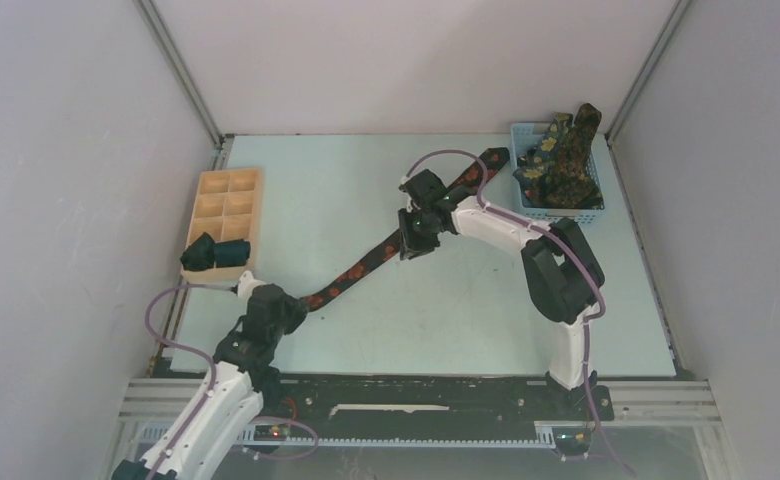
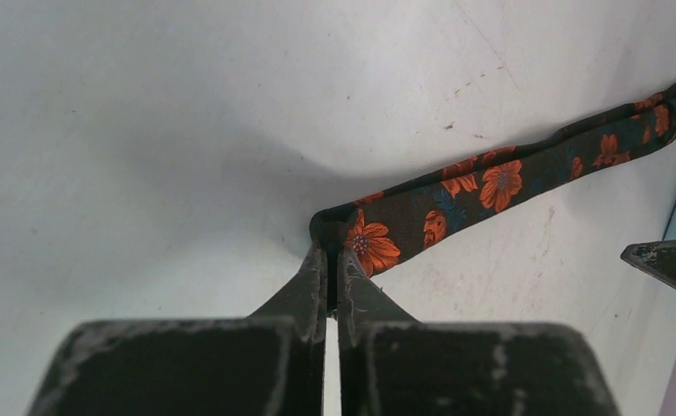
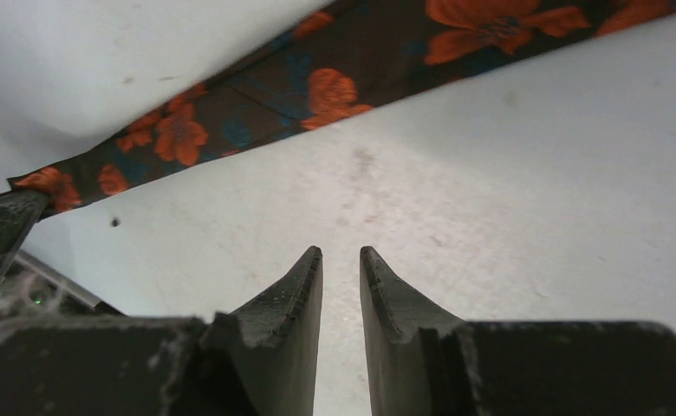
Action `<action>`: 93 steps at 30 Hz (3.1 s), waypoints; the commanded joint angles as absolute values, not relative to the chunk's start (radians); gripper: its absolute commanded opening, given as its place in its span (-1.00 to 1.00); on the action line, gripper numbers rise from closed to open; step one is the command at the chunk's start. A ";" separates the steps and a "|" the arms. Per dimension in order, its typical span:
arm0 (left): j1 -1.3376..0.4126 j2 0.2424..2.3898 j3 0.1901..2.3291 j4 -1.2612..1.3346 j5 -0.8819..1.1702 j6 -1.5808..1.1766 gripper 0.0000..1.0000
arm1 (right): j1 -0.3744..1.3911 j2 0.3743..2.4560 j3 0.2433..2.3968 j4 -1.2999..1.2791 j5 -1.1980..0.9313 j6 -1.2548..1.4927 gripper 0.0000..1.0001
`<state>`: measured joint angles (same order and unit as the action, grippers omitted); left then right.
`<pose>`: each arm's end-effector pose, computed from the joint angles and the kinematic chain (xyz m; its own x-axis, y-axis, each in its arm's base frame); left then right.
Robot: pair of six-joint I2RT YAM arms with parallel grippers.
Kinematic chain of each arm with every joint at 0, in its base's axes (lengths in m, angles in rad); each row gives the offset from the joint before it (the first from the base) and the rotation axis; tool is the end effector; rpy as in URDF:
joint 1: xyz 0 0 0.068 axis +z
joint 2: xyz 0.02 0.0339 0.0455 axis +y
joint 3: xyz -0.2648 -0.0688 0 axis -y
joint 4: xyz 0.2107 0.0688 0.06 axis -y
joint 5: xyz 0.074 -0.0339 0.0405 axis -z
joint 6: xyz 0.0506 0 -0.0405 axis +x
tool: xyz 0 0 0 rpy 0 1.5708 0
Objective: Roll the ties
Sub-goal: Flatten out the tie at the center of the board, then roll the tie at the center of the board.
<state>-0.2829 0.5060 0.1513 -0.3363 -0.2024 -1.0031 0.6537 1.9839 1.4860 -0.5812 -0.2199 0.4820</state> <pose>0.1008 -0.0187 0.1462 -0.4342 -0.7339 -0.5224 -0.4489 0.6790 -0.5808 0.3095 0.2510 0.1993 -0.9331 -0.1449 -0.3292 -0.2739 0.8795 0.3892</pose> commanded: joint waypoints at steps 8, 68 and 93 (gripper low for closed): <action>-0.275 0.366 0.261 -0.523 -0.324 -0.967 -1.00 | 0.821 1.982 1.691 -0.505 -0.249 0.550 -0.53; -0.275 0.272 0.351 -0.655 -0.374 -1.002 -1.00 | 1.058 2.356 1.865 -0.331 -0.273 0.712 -0.65; -0.276 0.255 0.341 -0.675 -0.382 -1.002 -1.00 | 1.030 2.340 1.914 -0.301 -0.266 0.761 -0.67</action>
